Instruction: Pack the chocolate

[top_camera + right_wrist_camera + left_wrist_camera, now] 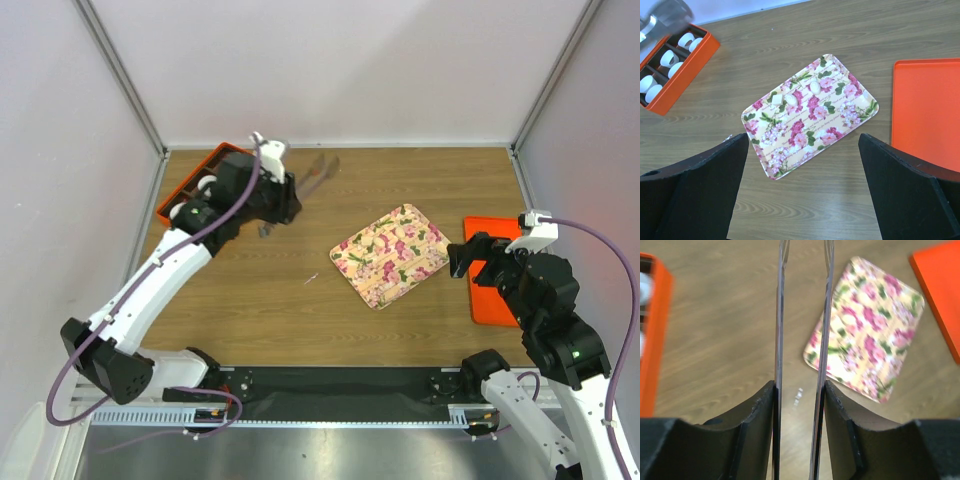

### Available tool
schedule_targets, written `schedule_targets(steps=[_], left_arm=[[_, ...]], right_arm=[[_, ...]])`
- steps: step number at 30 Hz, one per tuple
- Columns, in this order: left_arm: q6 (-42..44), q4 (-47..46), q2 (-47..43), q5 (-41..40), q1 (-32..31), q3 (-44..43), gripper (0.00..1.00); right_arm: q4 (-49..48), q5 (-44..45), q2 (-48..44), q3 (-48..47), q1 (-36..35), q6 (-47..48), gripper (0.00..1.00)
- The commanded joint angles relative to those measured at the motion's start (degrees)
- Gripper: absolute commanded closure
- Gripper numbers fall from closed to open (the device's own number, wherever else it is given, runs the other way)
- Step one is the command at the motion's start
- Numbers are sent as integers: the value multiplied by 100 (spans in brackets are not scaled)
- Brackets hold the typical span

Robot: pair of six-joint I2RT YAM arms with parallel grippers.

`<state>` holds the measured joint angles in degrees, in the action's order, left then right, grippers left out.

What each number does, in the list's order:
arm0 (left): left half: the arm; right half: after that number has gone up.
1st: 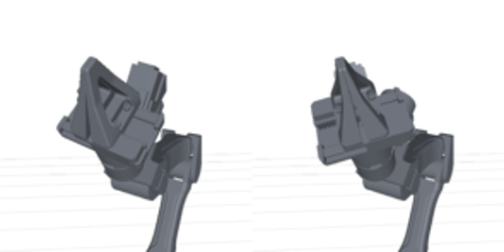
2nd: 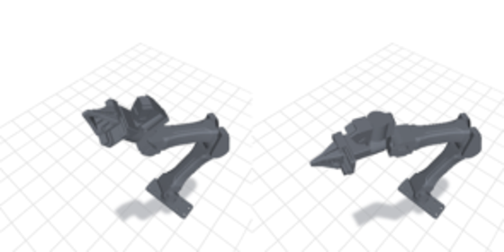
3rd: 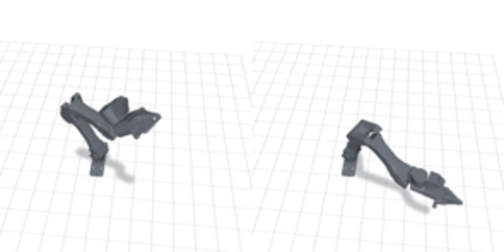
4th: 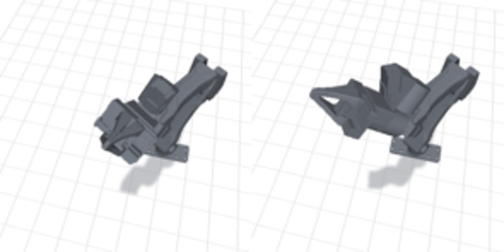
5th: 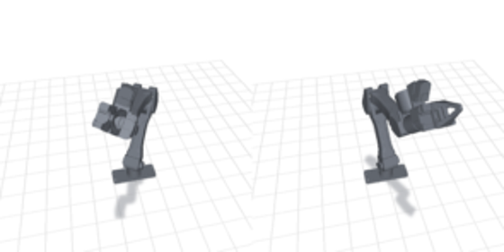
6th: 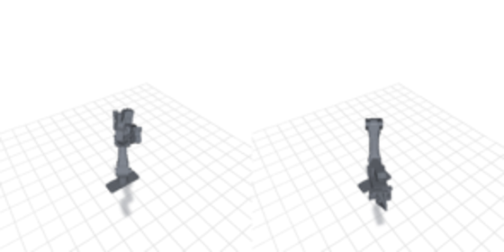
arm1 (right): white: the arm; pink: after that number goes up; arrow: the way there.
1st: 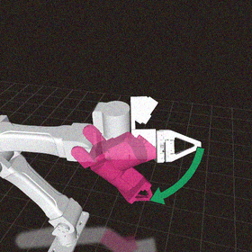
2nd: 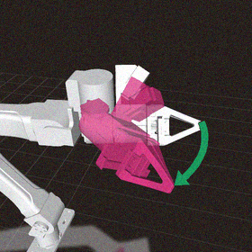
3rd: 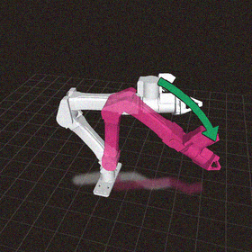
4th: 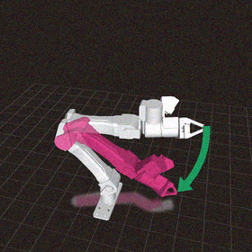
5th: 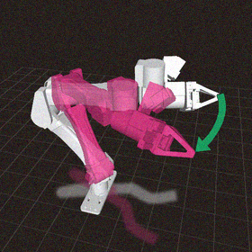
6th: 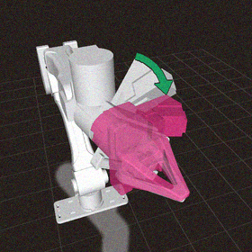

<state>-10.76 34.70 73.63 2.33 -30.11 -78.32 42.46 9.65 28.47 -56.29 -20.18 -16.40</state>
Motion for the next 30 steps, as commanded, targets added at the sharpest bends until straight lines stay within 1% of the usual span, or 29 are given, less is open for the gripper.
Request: schedule_targets(steps=[1, 2, 3, 6, 9, 12, 23, 30], left_arm=[[-285, -174, 46, -450, -670, 133, 54], [-312, -104, 142, -531, -820, 151, 54], [-338, -69, 196, -723, -1100, 186, 54], [-592, -112, 380, -874, -1549, 378, 55], [-716, -227, 608, -953, -1918, 537, 55], [-857, -183, 819, -1182, -2112, 581, 55], [-1173, -314, 1558, -1261, -2157, 599, 53], [-1226, -429, 1822, -1226, -2166, 634, 53]], right_arm=[[-97, 55, -17, -189, -3, 50, 0], [-89, 55, -17, -189, -3, 50, 0], [-88, 46, -17, -189, -12, 50, 0], [-97, 63, -17, -172, -3, 76, 0], [-124, 46, 1, -163, -3, 76, 0], [-141, 37, 18, -145, -3, 76, 0], [-115, 81, -43, -84, -12, 93, 0], [-97, 98, -78, -66, -3, 102, 0]])
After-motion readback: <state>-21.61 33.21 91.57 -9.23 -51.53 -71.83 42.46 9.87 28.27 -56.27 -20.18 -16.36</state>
